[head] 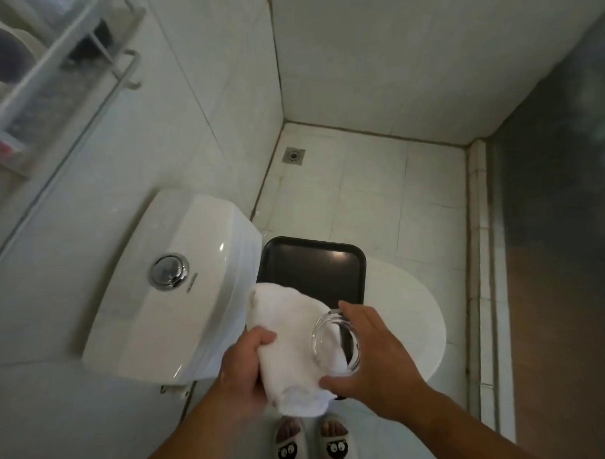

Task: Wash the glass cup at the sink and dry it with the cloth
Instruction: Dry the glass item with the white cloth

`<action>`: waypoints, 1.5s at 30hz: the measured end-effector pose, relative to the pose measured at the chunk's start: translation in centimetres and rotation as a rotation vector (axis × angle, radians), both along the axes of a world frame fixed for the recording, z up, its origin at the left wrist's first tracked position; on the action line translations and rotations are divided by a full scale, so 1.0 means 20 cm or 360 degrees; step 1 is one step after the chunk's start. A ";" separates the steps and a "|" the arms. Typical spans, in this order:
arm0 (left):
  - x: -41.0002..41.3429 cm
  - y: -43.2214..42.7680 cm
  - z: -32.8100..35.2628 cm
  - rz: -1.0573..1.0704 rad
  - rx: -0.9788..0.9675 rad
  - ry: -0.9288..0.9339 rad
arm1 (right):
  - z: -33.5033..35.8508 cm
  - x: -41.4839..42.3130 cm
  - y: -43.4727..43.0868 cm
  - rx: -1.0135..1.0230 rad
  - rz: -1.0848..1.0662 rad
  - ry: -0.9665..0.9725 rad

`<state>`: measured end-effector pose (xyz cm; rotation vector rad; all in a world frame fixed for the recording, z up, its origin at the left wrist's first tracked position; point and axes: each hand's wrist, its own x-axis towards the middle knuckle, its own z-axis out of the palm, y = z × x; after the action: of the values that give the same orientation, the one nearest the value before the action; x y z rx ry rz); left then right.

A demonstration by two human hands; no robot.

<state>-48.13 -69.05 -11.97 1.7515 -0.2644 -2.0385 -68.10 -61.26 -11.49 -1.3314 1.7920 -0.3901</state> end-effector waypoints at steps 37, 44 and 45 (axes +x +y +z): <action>-0.14 -0.42 -0.85 -0.1323 -0.0696 -0.1354 | -0.99 -0.16 -0.29 0.0042 0.0125 0.0725; -0.21 -0.57 -0.95 -0.1623 -0.0973 -0.1250 | -0.93 -0.19 -0.21 0.0001 0.0070 0.0701; -0.23 -0.60 -0.96 -0.1643 -0.1005 -0.1226 | -0.92 -0.19 -0.18 -0.0007 0.0048 0.0705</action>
<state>-52.81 -81.00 -31.21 2.0179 -2.1256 -1.3090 -71.91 -64.95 -29.98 -1.5321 2.1251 -0.0829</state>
